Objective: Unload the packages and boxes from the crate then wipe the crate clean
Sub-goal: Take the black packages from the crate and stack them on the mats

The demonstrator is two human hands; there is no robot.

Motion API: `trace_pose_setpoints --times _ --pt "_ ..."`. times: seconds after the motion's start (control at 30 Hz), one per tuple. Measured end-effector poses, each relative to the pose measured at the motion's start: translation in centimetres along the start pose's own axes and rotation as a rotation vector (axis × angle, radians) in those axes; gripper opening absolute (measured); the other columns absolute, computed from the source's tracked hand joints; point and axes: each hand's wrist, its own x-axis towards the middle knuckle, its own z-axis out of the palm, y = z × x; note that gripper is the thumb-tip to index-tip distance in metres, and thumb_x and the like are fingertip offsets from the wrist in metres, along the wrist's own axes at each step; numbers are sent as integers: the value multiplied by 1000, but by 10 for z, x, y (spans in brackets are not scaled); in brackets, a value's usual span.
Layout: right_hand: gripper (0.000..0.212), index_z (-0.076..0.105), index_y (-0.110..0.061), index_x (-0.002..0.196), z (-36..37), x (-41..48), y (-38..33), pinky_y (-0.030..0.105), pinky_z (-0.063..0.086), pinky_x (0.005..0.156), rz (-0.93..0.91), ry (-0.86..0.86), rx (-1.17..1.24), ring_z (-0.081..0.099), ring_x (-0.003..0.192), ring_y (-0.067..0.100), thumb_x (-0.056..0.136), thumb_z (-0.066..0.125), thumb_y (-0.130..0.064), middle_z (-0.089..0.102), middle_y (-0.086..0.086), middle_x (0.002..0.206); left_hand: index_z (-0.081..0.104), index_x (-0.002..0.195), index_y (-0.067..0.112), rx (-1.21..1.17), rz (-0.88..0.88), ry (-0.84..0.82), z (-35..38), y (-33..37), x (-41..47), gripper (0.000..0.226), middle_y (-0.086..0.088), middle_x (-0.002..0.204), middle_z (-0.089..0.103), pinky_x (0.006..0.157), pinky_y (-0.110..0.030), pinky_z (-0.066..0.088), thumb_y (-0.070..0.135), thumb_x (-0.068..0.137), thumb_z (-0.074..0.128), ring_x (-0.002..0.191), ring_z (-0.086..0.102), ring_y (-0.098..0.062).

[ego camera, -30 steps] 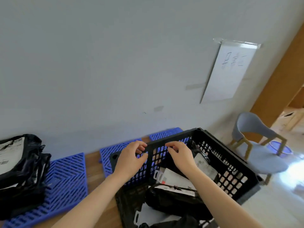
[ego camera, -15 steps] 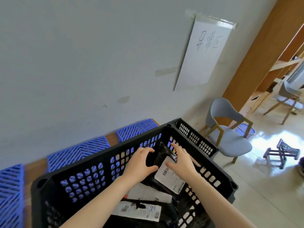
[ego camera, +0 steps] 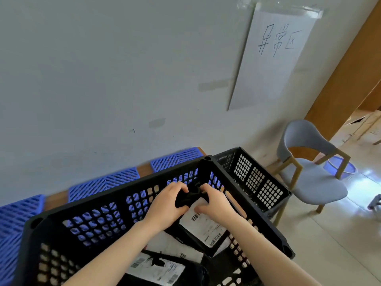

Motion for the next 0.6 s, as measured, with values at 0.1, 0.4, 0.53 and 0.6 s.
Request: trace_pose_setpoints --times 0.1,0.4,0.53,0.6 --pt "56 51 -24 124 -15 -8 -12 27 47 85 -112 37 64 55 108 13 75 76 -28 58 -4 116 55 109 32 -26 -20 120 -15 13 -9 36 17 114 53 92 -25 45 24 81 75 106 53 -5" --pt "40 50 -24 114 -31 -37 -92 16 50 61 -365 43 362 62 80 -1 82 74 -29 63 -15 92 59 114 21 29 -58 563 -90 41 -62 34 8 124 50 96 -9 34 17 84 74 115 49 -4" --pt "37 48 -28 114 -21 -48 -138 20 53 62 -391 52 499 64 81 4 85 71 -28 63 -11 96 53 125 21 105 -106 787 -127 28 -105 48 7 139 39 102 -8 24 21 83 76 129 34 -4" --pt "37 46 -30 113 -14 -52 -163 24 53 65 -388 63 558 64 81 6 86 70 -30 63 -11 96 51 128 21 84 -139 851 -143 17 -127 52 6 138 39 104 -11 28 22 82 77 129 34 -4"
